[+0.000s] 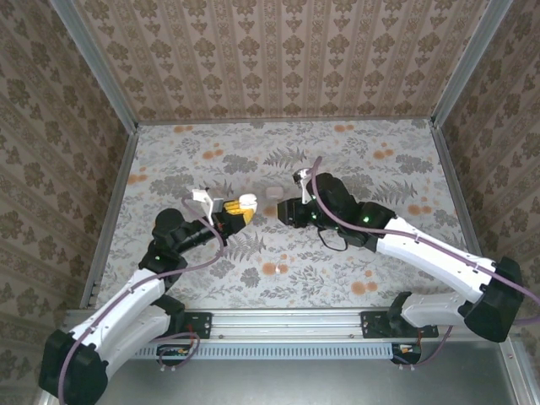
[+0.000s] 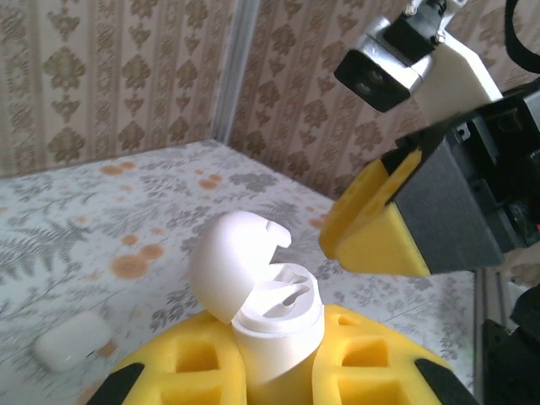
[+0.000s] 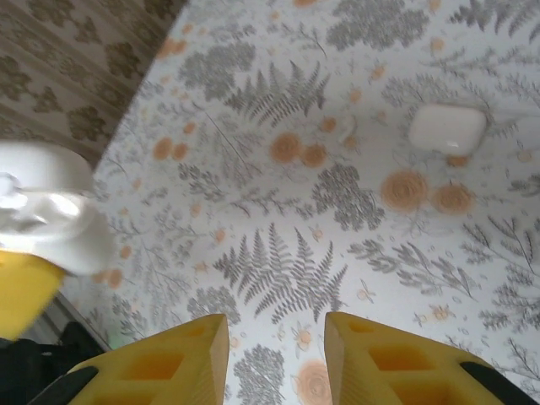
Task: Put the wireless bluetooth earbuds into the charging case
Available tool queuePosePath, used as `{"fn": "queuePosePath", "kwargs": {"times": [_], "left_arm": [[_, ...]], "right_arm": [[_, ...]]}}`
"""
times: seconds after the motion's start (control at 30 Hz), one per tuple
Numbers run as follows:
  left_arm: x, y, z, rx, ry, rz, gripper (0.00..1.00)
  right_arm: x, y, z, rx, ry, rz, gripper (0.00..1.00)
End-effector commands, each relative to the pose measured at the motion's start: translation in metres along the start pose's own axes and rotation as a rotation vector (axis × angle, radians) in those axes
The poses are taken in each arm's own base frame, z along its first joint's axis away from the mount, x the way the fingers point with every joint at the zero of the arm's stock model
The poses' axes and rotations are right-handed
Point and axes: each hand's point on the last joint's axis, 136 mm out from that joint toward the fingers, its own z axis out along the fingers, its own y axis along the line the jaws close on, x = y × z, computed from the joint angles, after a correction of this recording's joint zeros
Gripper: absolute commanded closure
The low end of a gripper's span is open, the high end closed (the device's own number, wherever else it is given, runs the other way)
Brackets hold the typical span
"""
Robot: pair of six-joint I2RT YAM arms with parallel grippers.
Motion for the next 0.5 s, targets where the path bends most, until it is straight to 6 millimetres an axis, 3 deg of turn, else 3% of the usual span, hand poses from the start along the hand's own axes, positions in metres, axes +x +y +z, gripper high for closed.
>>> {"fn": "queuePosePath", "kwargs": {"times": [0.0, 0.13, 0.23, 0.47], "left_arm": [[0.008, 0.012, -0.008, -0.086, 0.053, 0.025, 1.00], [0.015, 0.016, -0.014, -0.121, 0.087, 0.033, 1.00], [0.019, 0.017, -0.015, -0.127, 0.093, 0.030, 1.00], [0.027, 0.016, -0.018, -0.124, 0.119, 0.022, 1.00]], "right_arm": [[0.042, -0.034, 0.015, 0.142, 0.152, 0.056, 0.64], [0.088, -0.035, 0.034, 0.155, 0.292, 0.094, 0.64], [0.124, -0.025, 0.048, 0.157, 0.389, -0.025, 0.63], [0.160, -0.034, 0.071, 0.182, 0.553, -0.364, 0.59]]}}
